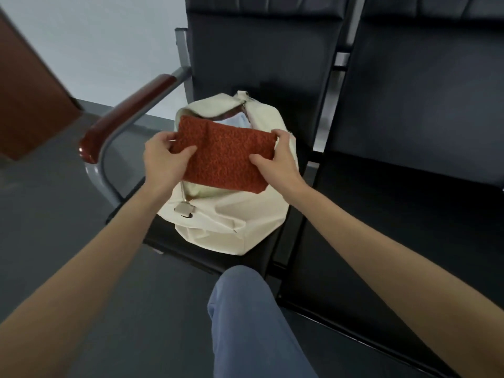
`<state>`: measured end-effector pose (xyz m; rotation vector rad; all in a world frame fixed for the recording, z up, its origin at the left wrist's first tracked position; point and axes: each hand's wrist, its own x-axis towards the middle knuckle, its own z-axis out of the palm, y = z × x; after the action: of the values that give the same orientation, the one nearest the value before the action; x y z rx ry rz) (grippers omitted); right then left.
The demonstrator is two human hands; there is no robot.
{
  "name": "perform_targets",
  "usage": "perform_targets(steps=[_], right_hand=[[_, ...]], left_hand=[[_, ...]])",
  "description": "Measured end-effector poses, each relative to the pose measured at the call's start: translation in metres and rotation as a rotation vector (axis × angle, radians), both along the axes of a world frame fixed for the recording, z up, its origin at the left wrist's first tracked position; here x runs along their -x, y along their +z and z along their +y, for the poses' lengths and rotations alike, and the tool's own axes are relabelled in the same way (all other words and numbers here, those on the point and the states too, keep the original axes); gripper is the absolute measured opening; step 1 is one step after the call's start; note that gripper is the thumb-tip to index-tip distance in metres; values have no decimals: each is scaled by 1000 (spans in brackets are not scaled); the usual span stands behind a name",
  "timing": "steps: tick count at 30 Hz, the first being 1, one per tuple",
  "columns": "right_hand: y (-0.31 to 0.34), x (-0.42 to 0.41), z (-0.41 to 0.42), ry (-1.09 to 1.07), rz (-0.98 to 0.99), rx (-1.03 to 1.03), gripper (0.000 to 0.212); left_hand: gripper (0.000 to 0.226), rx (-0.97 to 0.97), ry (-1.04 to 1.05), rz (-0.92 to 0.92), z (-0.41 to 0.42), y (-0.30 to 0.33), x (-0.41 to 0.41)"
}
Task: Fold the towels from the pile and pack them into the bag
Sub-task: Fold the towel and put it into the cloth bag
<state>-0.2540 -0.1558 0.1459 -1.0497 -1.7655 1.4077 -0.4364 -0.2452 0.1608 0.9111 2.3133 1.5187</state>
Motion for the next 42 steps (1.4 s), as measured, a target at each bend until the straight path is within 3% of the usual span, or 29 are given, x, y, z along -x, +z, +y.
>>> perform_targets(steps=[10,15,18,22,25,29,32,35,39,42], right_hand=[[-36,57,28,76,-190,-147,58],[-56,67,33,102,-320,-218,52],[-56,72,24,82,-372,-279,51],[-46,75,12,54,-556,-746,48],[-47,77,12,252,-586,-902,33],[-50,78,12,415,-740,-875,37],[-35,71,16,489,-852,-808,41],[-20,49,16,518,-835,-770,44],[-9,-11,21,405,-750,-733,52],[-12,-84,30,314,-854,-681,56]], left_hand=[[36,77,50,204,17,-29,35],[24,277,-57,422,14,-48,37],[11,361,-65,461,19,-41,37],[15,447,-47,485,19,-35,46],[20,510,-5,510,11,-38,56],[32,579,27,576,7,-41,47],[44,536,-17,764,7,-40,35],[59,517,-49,899,2,-30,25],[47,397,-98,810,-1,-19,-3],[43,379,-198,751,8,-15,-39]])
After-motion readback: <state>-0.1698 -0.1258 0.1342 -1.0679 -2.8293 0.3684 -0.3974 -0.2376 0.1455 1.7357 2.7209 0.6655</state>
